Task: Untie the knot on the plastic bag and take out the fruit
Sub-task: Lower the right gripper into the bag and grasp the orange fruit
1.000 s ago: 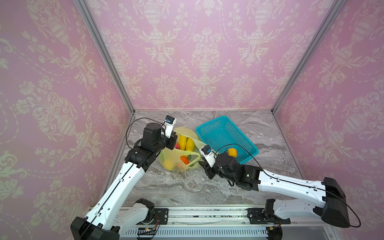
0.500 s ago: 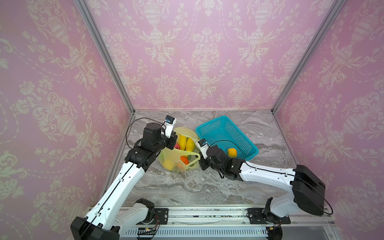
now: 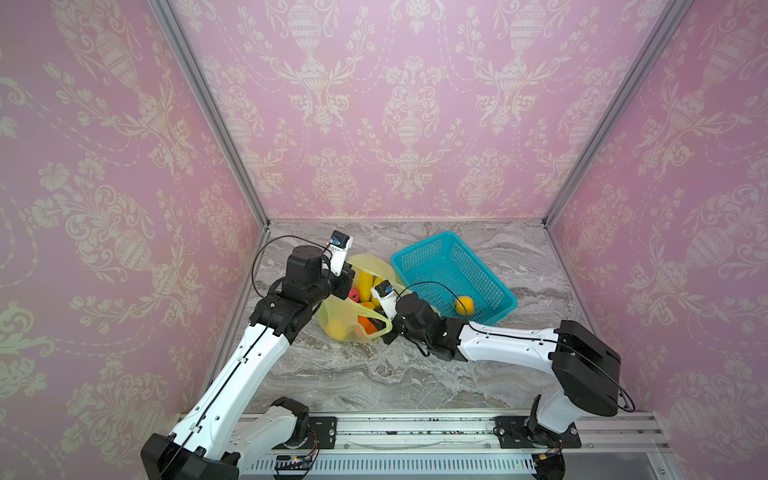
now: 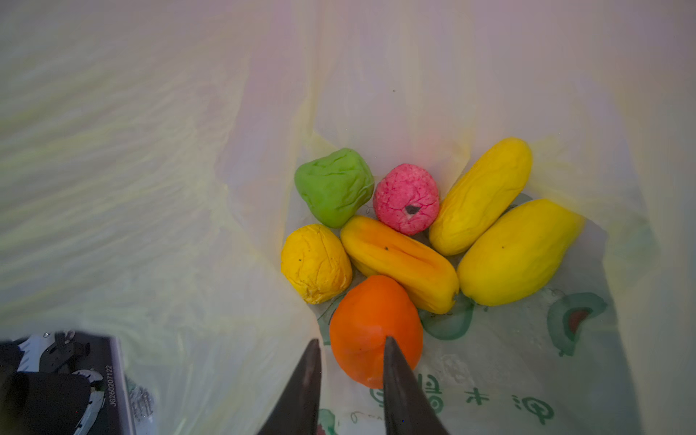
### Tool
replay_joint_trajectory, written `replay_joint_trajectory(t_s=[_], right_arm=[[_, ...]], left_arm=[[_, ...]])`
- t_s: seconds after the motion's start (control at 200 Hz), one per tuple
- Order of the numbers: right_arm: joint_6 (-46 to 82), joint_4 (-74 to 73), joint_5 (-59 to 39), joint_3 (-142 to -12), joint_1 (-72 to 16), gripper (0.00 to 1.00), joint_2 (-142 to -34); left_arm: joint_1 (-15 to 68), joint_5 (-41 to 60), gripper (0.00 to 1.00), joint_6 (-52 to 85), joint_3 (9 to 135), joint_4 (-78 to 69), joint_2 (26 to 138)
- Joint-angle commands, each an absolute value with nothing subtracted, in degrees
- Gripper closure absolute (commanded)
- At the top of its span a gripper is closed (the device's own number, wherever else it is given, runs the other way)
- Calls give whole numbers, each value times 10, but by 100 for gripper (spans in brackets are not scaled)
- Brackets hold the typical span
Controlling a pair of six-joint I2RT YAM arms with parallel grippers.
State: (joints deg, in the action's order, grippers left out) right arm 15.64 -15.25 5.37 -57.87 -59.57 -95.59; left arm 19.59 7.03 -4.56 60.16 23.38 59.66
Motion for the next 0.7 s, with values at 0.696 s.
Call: replay_joint_trajectory(t_s=[0.696], right_arm=[[166, 10, 108, -781, -591, 33, -1162]], left_arm=[[191, 83, 100, -36, 600, 227, 585]])
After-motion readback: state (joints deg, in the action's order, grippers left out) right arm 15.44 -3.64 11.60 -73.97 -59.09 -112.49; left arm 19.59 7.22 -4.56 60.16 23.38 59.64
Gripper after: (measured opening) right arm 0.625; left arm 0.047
